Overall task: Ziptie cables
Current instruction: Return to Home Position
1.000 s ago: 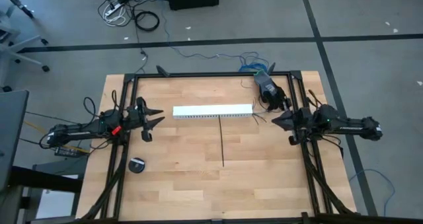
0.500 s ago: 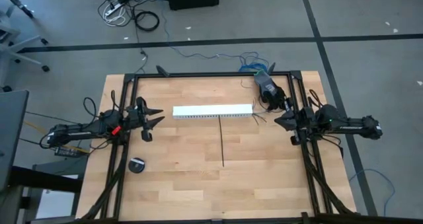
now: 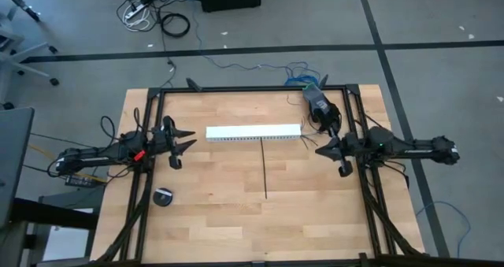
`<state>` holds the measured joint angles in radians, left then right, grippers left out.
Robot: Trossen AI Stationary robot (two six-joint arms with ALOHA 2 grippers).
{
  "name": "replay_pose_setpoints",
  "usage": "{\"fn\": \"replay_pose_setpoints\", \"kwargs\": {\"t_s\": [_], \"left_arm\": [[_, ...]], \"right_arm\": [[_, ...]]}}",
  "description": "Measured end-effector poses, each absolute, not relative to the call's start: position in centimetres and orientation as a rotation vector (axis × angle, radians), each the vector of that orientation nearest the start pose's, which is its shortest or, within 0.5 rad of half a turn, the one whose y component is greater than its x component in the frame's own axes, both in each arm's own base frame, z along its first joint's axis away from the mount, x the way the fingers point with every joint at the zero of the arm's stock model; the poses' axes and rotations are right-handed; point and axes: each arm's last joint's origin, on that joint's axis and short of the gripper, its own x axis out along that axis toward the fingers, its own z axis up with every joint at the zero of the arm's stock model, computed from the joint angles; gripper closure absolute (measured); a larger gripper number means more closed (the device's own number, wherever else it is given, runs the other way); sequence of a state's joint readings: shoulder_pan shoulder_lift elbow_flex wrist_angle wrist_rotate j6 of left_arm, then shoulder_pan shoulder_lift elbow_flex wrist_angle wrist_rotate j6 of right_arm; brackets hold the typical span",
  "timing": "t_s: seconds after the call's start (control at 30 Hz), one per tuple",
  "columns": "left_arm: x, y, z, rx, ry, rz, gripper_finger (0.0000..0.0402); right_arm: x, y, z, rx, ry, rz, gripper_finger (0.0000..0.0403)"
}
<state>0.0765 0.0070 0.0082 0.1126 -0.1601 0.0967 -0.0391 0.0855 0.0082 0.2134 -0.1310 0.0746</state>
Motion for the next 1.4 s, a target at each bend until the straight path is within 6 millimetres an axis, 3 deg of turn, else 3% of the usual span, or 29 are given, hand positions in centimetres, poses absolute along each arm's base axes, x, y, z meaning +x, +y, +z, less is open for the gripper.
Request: {"fn": "replay_pose_setpoints", "kwargs": {"t_s": [0.33, 1.4], "left_arm": [[9.61, 1.2, 17.59, 0.092, -0.096, 0.242, 0.0279], [9.62, 1.2, 17.57, 0.092, -0.096, 0.242, 0.0279]], "right_arm": [[10.74, -0.09, 17.31, 0.07, -0.051, 0.09, 0.0399], [10.77, -0.09, 17.28, 0.07, -0.048, 0.09, 0.04]]}}
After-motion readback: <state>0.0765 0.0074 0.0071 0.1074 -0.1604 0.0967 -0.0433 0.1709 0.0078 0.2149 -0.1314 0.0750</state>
